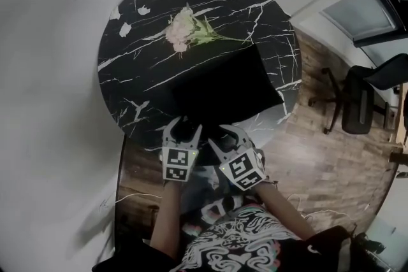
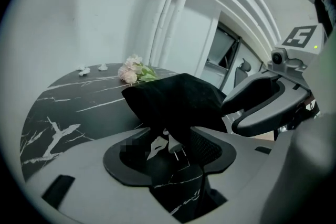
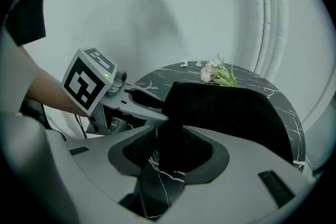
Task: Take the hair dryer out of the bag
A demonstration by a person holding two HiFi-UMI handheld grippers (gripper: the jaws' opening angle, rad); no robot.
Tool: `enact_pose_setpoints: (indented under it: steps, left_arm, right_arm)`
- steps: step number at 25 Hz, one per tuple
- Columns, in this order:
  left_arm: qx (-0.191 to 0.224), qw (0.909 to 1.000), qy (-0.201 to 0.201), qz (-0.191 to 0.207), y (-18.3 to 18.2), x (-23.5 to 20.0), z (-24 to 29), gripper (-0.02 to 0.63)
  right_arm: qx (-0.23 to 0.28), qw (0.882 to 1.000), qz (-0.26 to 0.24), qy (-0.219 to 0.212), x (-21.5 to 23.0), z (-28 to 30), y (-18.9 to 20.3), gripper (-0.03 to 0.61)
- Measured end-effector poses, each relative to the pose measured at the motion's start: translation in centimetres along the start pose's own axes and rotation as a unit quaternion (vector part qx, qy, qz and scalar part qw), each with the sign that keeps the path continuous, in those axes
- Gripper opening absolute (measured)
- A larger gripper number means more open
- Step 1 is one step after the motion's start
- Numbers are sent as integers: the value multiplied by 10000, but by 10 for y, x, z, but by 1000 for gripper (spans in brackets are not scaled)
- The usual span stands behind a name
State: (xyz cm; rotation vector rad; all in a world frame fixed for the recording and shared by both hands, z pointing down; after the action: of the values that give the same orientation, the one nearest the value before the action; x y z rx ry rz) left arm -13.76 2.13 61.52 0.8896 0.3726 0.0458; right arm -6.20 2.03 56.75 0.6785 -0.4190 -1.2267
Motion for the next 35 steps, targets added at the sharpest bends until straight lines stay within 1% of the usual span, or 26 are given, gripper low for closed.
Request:
enact_pose_setpoints:
  steps: [2,7,10,12,14,16,18,24,29,35]
  left_arm:
    - [-35,9999,46,109,-2,2,4,224]
    - [46,9999,115,-35,-6,1,9,222]
    - [-100,9996,249,-32,-4,4,14,193]
    - [-202,9995,246,20,-3,5,16,163]
    - [-221,9995,226,100,-4,7,15,101]
    - [-142,9993,251,217,-8,9,13,48]
    - [-50,9991,297,291,-13,12,12,34]
    - [155,9988,405,213,-26,15,7,26]
    - [271,9983,475,222,-36,19,2,25]
    - [456,9967,611,265,-48,27,-2,23]
  right_arm:
    - [37,10000,-18,-9,-1,1,-1,120]
    - [-60,9999,-91,-28,-1,2,3,123]
    - [-55,10000,-71,9,3,3,3,123]
    - [-61,10000,-26,26,5,2,4,123]
    - [-87,10000,39,5,5,0,6,123]
    - [-86,10000,31,5,4,-1,7,123]
    - [-62,10000,-44,32,3,-1,7,123]
    - [-16,9998,-143,165,6,-2,-1,129]
    - [-32,9994,-266,228,7,1,-8,164]
    - [-35,9975,-514,479,8,6,-9,190]
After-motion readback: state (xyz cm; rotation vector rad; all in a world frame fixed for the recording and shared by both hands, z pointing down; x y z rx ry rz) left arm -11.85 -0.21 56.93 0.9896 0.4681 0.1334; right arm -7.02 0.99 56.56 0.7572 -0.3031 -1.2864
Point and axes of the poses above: the fingertips, and each gripper's own axes: z forward along the fingers, x to its right, y out of its underside, the point moved 2 cm from there along -z, backward along the fingers, and after that the axes turned 9 degrees about y, right-handed, at the moved point
